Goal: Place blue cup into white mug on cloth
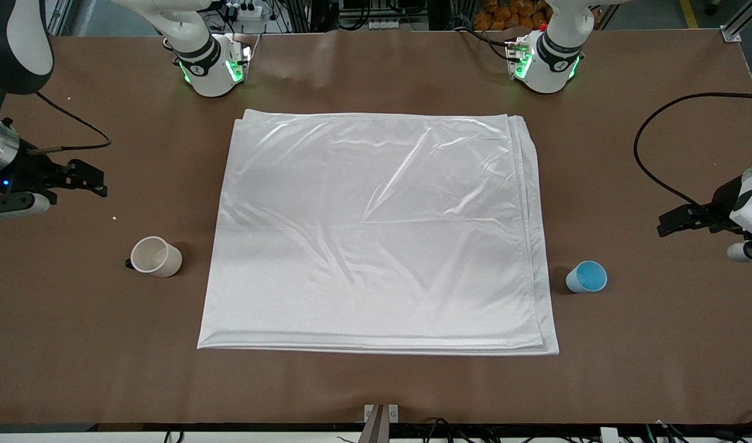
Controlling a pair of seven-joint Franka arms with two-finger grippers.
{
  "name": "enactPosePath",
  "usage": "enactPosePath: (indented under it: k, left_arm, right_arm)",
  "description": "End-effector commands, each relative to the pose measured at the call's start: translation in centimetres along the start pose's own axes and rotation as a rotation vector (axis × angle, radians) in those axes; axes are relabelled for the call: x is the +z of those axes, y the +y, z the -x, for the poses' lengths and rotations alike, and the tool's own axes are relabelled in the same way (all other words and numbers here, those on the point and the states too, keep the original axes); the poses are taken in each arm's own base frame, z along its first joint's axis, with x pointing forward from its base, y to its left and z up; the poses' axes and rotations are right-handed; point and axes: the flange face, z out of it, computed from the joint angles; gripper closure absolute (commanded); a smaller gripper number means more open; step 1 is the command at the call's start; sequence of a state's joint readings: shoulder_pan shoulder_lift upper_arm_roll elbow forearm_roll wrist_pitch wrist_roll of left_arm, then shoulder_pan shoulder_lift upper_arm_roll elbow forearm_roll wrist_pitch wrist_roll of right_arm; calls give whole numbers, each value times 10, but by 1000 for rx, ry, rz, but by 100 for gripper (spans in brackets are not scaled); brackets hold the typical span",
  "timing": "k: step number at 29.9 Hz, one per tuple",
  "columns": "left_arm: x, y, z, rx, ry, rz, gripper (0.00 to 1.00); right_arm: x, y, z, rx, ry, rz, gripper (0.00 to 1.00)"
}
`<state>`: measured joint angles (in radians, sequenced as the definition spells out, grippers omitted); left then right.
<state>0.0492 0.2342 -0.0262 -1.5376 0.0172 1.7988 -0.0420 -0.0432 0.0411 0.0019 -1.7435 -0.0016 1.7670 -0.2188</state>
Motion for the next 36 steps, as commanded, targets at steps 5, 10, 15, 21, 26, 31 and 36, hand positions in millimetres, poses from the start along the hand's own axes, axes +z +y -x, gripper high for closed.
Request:
enactPosePath:
  k: [5,10,15,21,26,31,36]
  left_arm:
    - [32,8,-12,18,-12,7,0]
    - [59,9,-11,23,4,2,0]
    - [84,6,-8,20,34,4,0]
    - [111,7,-13,20,45,6,0]
    - [148,3,-23,13,54,8,0]
    - [180,-1,-28,7,71,10,0]
    - [211,-1,-30,5,73,13,0]
  right_arm:
    - [49,12,4,-256,42,0,1]
    - [75,22,2,-425,46,7,10]
    - [102,32,-1,-552,60,28,9]
    - [131,48,-4,-729,42,24,4]
    - [154,51,-10,-870,26,18,4]
    - [171,53,-18,-1016,19,56,0]
    - [188,54,-24,-1094,4,70,0]
